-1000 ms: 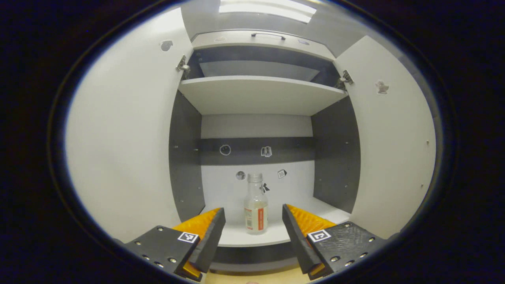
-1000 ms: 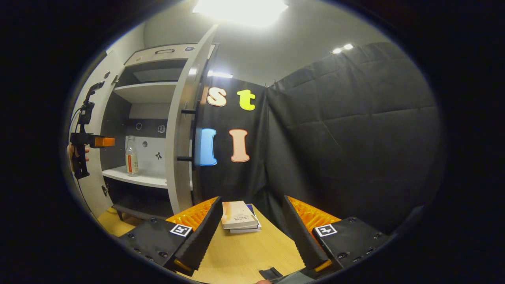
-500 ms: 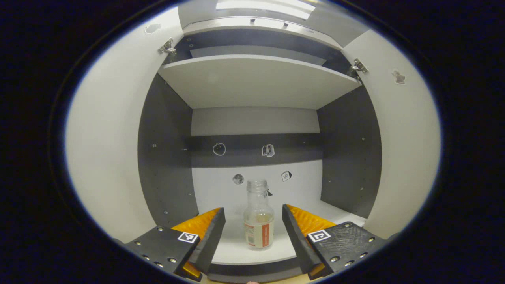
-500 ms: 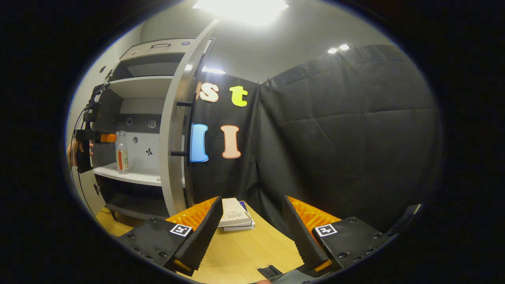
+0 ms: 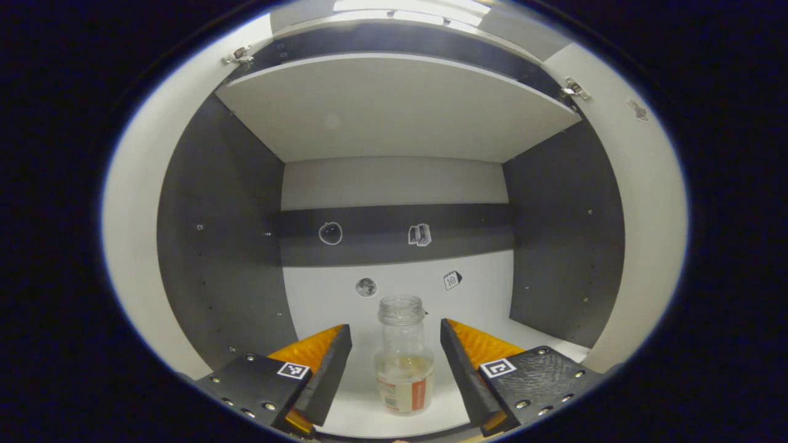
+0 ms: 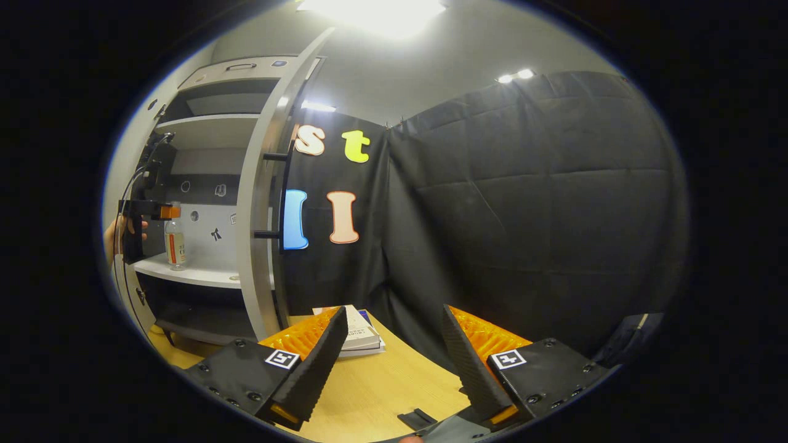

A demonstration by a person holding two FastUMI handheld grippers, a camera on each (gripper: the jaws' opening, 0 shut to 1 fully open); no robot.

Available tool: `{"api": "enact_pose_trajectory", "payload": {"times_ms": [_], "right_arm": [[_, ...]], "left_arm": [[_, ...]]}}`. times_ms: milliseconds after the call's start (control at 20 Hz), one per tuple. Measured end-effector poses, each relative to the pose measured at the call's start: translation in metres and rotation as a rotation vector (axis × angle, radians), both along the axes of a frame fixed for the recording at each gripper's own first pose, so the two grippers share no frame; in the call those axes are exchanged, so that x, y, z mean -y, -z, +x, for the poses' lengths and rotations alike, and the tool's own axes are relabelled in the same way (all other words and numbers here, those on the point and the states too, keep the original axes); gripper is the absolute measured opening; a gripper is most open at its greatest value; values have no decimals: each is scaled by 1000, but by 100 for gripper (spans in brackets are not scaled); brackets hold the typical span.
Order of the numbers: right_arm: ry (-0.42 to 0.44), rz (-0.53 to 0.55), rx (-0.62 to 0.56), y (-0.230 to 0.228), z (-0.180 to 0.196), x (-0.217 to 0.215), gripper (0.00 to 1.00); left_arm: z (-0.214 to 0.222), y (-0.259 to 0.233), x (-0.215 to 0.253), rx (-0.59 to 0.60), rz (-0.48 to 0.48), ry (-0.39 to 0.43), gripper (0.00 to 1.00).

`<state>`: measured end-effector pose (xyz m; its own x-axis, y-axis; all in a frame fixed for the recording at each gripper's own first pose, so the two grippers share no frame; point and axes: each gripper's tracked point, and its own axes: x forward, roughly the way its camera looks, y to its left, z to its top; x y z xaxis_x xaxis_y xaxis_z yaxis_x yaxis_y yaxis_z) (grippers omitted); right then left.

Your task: Grasp the bottle in the cabinet with the left hand and place it on the coaster, then close the right door with the right hand and the left door with the left hand.

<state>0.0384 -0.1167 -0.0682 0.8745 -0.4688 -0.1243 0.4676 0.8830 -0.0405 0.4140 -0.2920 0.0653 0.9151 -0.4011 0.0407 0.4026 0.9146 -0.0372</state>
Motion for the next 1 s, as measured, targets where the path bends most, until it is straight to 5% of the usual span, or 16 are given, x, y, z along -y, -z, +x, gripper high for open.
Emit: {"api": "enact_pose_trajectory", "payload": {"times_ms": [350, 500, 650, 1000], "right_arm": [[-13, -5, -4, 3, 4, -8, 97], [-19, -12, -7, 3, 3, -10, 97], [-26, -4, 1, 3, 1, -8, 97], [-71, 11, 7, 2, -5, -5, 97]], "left_arm": [[21, 14, 13, -47, -3, 9, 84], [24, 14, 13, -48, -10, 0, 57], [20, 11, 12, -49, -8, -2, 42], [-16, -11, -5, -19, -44, -6, 42]]}}
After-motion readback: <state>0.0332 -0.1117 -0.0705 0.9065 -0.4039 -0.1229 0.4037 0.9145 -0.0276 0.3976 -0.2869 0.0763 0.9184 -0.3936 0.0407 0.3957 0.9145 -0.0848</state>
